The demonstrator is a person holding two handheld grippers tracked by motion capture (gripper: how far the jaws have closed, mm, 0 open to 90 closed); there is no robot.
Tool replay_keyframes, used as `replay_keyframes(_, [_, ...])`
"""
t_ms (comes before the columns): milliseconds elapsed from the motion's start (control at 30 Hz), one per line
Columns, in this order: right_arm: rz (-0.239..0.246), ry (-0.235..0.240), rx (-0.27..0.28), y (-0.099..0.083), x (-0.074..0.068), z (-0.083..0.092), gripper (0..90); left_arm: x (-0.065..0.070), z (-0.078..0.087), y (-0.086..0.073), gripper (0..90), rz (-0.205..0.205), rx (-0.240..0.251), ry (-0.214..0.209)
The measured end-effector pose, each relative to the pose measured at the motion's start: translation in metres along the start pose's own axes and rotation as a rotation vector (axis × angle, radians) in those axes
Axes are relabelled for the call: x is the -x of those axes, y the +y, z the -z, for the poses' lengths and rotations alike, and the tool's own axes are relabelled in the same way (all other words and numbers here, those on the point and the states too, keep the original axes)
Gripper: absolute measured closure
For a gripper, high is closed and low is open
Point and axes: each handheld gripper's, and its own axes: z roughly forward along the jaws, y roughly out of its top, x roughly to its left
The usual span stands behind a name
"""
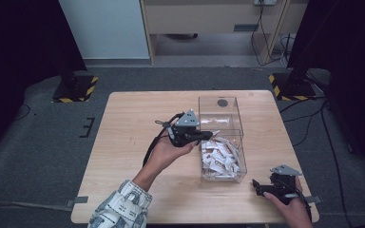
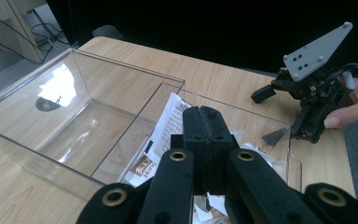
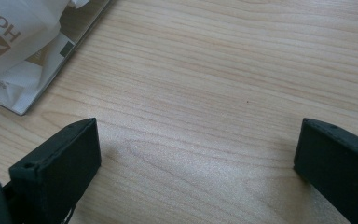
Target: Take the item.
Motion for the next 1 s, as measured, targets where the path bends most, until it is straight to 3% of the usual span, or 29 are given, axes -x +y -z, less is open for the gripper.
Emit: replay_keyframes(1000, [0.002,0.001,-0.001,0.000,0.000,0.000,0.8,-0.012,0.025,-0.004,89.5,0.009,0.034,0.037])
